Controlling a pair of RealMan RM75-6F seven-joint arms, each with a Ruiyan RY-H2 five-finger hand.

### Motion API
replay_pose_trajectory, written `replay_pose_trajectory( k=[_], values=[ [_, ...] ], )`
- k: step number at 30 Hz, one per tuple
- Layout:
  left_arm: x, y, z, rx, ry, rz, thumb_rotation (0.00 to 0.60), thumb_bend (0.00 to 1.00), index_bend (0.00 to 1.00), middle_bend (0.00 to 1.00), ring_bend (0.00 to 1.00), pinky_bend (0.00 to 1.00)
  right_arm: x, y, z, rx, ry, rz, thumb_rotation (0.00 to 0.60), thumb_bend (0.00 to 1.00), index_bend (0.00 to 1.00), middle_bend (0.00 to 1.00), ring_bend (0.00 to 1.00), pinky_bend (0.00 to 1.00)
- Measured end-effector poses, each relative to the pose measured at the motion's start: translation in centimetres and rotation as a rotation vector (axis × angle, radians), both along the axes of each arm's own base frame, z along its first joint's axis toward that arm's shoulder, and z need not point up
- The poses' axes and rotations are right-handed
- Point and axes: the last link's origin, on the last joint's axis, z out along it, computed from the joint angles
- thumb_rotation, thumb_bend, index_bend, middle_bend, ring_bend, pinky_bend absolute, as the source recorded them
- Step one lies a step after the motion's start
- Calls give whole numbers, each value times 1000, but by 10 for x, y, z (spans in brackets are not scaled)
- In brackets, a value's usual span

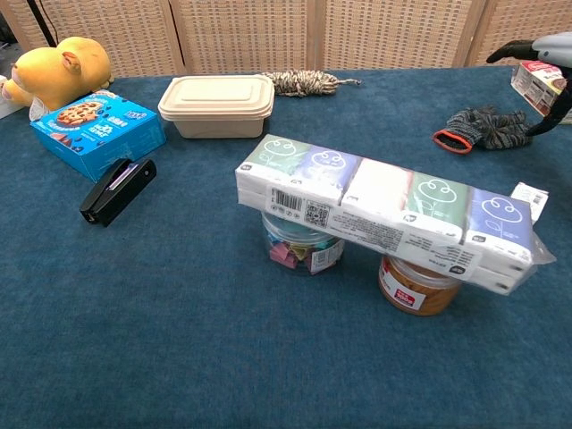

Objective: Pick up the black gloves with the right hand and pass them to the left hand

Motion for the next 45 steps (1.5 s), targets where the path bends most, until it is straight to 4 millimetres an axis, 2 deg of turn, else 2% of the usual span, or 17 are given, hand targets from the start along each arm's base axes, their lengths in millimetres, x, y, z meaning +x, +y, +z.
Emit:
replay_pose_trajectory(
  k=[4,10,17,25,29,34,36,41,45],
  values=[
    [-2,2,-1,-2,0,11,600,26,0,0,0,0,2,-13,-13,21,69,-2,600,0,36,0,0,0],
    [-2,4,-1,-1,-1,17,600,27,0,0,0,0,5,-20,-35,79,132,-22,600,0,57,0,0,0],
    [-3,6,1,8,-20,12,600,27,0,0,0,0,10,-27,-40,83,101,-59,600,0,87,0,0,10],
    [-3,8,-2,2,-19,13,600,28,0,0,0,0,20,-32,-47,59,85,-62,600,0,142,0,0,77],
    [-3,7,-1,7,-21,11,600,29,0,0,0,0,24,-32,-53,63,83,-61,600,39,183,39,6,129],
    [-2,7,-1,6,-24,5,600,29,0,0,0,0,29,-34,-58,60,74,-68,600,169,282,138,105,262],
    [-2,6,-1,6,-25,1,600,29,0,0,0,0,31,-35,-58,52,63,-71,600,231,367,225,195,337],
    [-2,6,-2,3,-23,2,600,29,0,0,0,0,37,-39,-56,29,36,-73,600,290,510,399,365,450],
    [-2,6,-3,-5,-21,2,600,29,0,0,0,0,37,-39,-57,30,21,-82,600,321,537,472,437,502]
  ],
)
